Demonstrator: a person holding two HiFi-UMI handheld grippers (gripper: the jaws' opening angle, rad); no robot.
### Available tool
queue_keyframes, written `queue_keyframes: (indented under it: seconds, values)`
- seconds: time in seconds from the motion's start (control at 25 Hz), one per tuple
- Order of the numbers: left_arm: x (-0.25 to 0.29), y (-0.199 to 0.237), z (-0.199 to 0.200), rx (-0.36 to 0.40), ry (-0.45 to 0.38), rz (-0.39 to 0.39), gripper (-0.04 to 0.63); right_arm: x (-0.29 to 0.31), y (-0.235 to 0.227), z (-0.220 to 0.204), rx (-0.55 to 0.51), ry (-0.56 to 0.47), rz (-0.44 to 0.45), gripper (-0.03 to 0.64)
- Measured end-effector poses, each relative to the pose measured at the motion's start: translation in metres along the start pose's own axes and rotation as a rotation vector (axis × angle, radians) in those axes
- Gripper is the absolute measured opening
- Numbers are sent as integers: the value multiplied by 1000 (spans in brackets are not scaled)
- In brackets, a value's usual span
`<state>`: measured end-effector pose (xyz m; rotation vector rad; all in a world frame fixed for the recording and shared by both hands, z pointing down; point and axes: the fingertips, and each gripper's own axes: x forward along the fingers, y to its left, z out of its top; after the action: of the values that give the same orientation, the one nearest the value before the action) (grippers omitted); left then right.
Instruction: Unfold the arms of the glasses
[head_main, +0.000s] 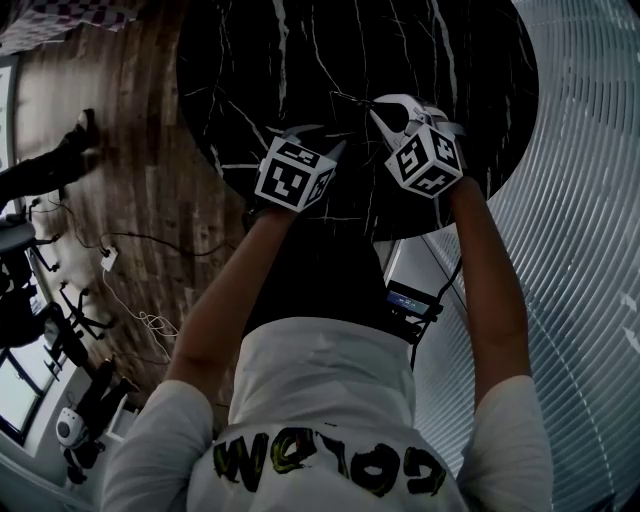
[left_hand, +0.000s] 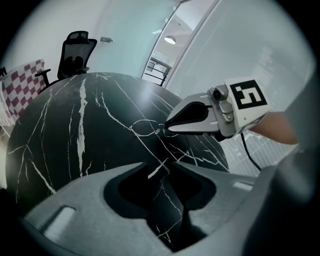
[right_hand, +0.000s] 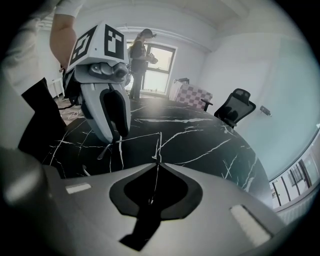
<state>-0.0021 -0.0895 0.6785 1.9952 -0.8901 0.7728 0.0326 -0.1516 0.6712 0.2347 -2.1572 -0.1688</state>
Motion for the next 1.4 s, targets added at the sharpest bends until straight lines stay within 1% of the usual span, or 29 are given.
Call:
queue_keyframes:
  seconds: [0.44,0.64,0.84,1.08,1.2,1.32,1.4]
  values:
    - [-14,12,-7,65,25,52,140,-1,0,0,-31,10,-8,12]
    - [-20,22,-11,53,23,69,140,0,0,-1,-40,13,-11,12]
    - [-25,29,-13,72,27,96,140,0,1,-1,-53,17,-16,12]
    - [-30,38,-14,69,3,140,140,1,1,-2,-70,23,-22,12]
    - [-30,39,-14,77,4,149,140,1,1,-2,-75,25,-27,12]
    - [-29,37,-14,92,7,153,140,1,1,-3,-67,26,-31,14]
    - [-28,36,-13,101,1,153,140,0,1,-3,-48,30,-37,26]
